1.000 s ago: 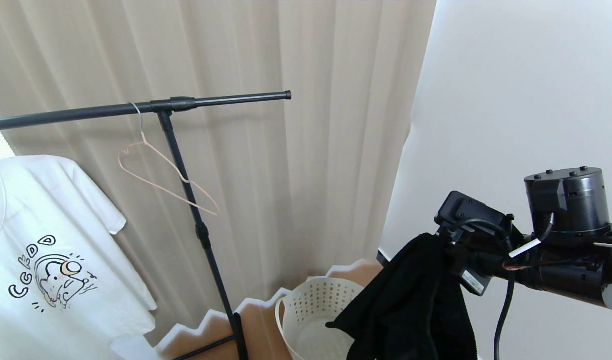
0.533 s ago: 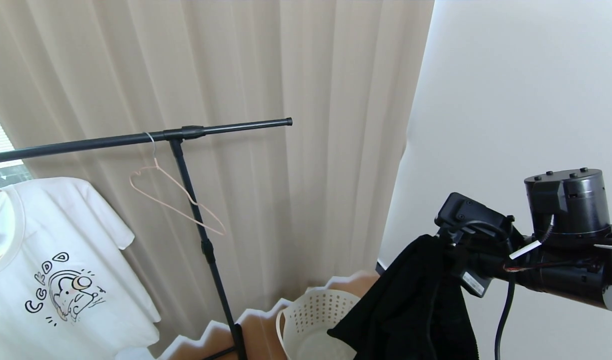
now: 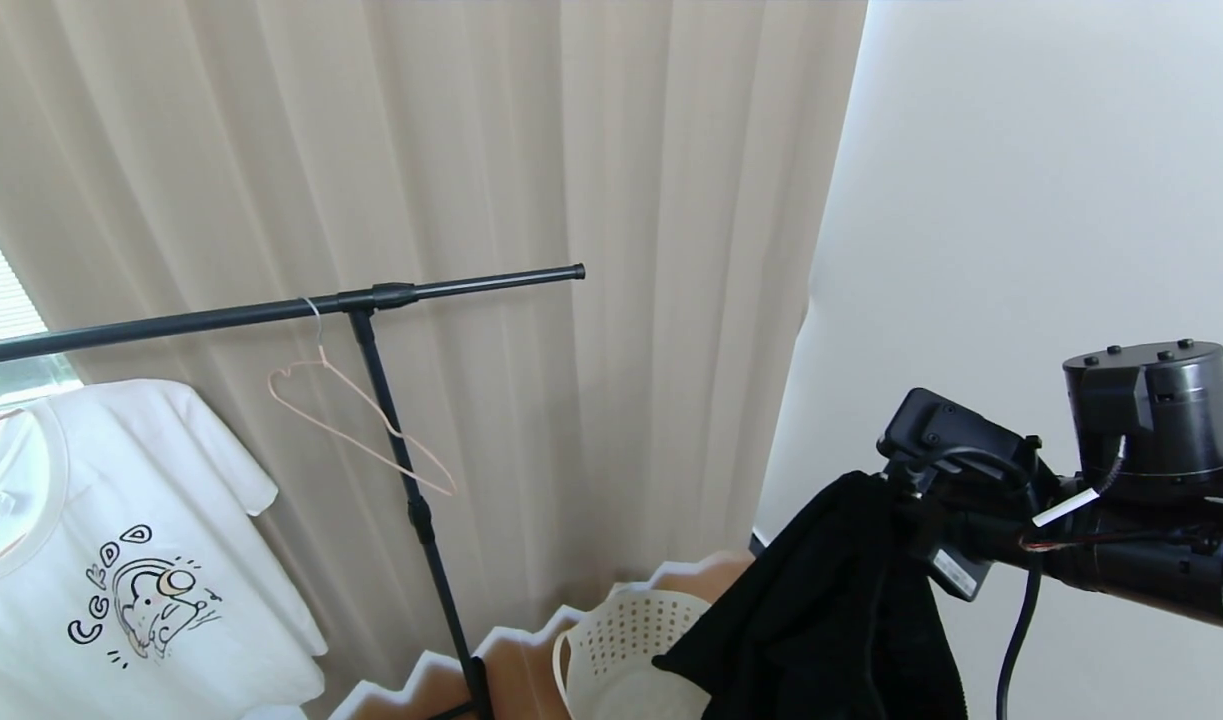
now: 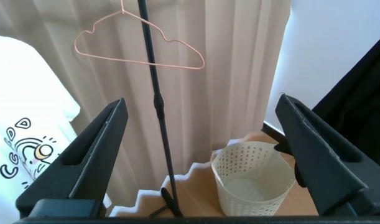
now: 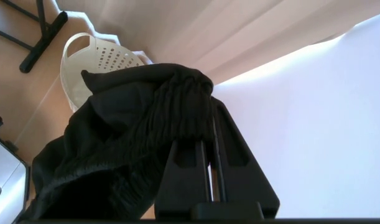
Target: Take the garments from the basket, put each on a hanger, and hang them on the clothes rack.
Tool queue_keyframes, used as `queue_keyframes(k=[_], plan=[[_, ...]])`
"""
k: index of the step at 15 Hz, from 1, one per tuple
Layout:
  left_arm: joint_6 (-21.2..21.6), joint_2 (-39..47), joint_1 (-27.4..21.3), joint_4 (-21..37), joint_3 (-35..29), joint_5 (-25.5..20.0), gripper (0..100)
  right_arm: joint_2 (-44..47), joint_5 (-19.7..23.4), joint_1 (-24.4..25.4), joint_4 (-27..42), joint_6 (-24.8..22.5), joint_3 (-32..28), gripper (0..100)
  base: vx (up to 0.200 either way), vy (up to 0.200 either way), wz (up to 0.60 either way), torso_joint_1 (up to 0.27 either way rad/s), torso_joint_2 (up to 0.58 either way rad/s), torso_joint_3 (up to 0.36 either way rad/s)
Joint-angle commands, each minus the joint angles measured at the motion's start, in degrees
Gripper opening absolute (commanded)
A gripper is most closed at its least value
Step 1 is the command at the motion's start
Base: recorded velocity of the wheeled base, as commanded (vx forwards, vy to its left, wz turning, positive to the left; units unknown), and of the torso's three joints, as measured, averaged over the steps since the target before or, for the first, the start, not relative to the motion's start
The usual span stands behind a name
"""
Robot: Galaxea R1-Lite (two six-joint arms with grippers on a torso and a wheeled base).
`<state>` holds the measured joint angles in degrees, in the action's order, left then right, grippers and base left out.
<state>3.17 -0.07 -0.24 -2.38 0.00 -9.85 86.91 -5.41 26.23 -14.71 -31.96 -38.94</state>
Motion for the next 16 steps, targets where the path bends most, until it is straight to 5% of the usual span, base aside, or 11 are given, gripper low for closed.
queue_keyframes(k=[1,9,16], plan=[[0.35,0.07,-0.02,-0.08,0.00,-0.08,100,0.02,0.14,0.13,0.04,-0.03,0.09,0,0.000,0.000,0.00,0.036,-0.08,-0.051],[0.08,0.07,-0.02,-0.08,0.00,0.01,100,0.19,0.14,0.22,0.12,-0.03,0.44,0,0.000,0.000,0.60,0.011,-0.01,-0.007],[0.08,0.07,-0.02,-0.08,0.00,0.01,100,0.10,0.05,0.22,-3.57,-0.12,2.37,0,0.000,0.000,0.00,0.000,0.00,0.000]])
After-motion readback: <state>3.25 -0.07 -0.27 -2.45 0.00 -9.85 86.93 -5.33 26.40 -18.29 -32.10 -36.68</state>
